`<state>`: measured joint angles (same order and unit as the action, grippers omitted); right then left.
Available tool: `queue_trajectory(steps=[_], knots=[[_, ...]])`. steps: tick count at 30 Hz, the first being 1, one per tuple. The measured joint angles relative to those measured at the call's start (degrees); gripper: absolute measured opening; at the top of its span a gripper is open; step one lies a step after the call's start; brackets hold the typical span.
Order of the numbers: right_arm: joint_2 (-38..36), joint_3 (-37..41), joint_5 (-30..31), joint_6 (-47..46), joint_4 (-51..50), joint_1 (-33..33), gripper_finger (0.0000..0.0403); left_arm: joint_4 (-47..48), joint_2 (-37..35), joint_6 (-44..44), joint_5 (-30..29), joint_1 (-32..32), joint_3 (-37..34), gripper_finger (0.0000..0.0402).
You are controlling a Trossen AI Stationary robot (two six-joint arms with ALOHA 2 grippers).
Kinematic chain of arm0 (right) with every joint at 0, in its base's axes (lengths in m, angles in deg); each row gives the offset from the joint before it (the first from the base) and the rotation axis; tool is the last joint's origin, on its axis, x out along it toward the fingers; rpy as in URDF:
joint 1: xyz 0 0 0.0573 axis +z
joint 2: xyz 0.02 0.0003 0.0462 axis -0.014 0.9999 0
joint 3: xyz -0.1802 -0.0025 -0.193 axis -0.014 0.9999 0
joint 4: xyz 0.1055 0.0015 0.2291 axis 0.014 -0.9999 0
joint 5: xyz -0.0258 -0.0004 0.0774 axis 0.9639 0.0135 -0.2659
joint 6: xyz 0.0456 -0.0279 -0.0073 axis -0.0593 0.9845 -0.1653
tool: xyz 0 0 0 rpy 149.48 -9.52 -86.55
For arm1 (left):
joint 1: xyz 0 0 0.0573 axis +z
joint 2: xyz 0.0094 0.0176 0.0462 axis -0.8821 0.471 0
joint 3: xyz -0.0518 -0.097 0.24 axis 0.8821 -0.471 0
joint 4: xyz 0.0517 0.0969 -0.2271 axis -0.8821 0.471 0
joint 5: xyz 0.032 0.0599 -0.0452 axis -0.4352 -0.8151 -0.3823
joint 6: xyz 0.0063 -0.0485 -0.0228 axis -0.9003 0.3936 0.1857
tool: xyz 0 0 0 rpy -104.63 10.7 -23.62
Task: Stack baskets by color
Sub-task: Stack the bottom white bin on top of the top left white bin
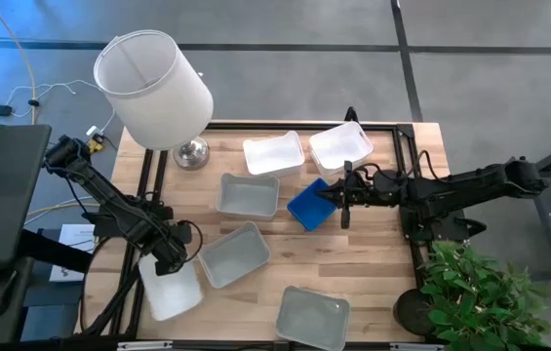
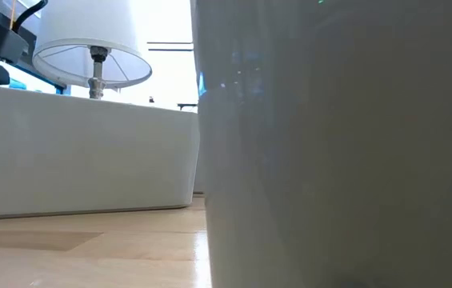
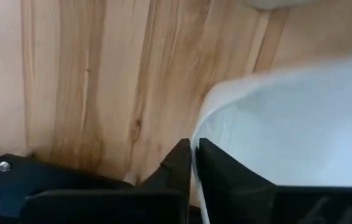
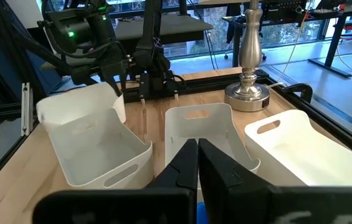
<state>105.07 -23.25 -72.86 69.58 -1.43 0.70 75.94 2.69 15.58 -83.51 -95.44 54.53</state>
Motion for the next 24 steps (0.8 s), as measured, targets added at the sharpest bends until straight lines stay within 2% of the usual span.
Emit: queue_trajectory(steps=[7,13,19,24], knots=[[0.00,0.00,0.00,0.00,0.00,0.00,0.0000,0.57,-0.23,0.31,0.85,2.58,0.00,0.0003],[0.00,0.00,0.00,0.00,0.00,0.00,0.0000,2.24,-1.84,-1.59,4.43,4.82,2.59,0.0000],[0.00,0.00,0.00,0.00,-0.16,0.00,0.0000,9.04,-4.38,-4.63,3.39,5.08,14.41,0.0000],[0.00,0.00,0.00,0.00,-0.22,0.00,0.0000,15.40,-4.79,-3.96,-2.79,5.09,28.31,0.0000]])
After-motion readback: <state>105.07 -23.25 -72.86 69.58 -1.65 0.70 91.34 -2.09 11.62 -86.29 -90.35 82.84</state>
